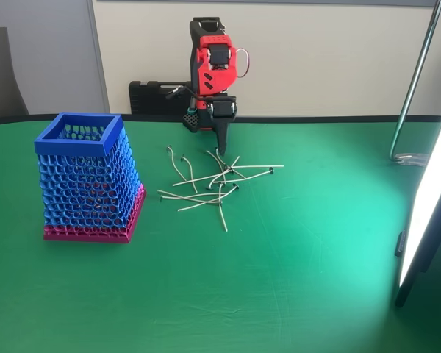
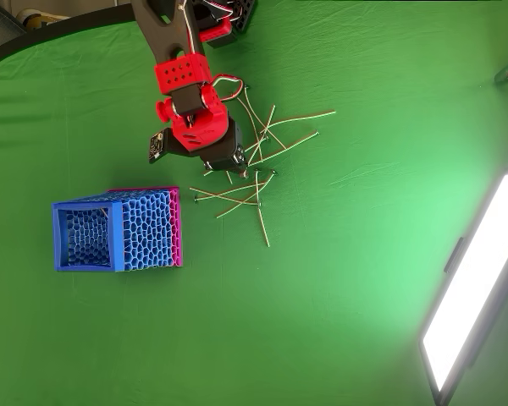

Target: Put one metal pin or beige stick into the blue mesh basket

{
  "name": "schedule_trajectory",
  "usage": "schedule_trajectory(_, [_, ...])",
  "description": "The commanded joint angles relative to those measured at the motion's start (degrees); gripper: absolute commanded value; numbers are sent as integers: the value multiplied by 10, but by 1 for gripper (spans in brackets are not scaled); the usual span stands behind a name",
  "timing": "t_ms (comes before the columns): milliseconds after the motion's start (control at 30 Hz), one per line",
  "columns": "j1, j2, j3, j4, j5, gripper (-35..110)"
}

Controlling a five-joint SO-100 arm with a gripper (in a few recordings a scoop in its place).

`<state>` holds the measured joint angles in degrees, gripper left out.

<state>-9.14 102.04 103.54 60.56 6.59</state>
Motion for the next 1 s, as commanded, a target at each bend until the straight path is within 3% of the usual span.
schedule_trajectory(0, [-7,-18,-33,4,25,1])
schedule_trajectory(567, [-8,-106,-77,17,120,2])
schedule_trajectory(967, [8,-92,-37,-21,126,10])
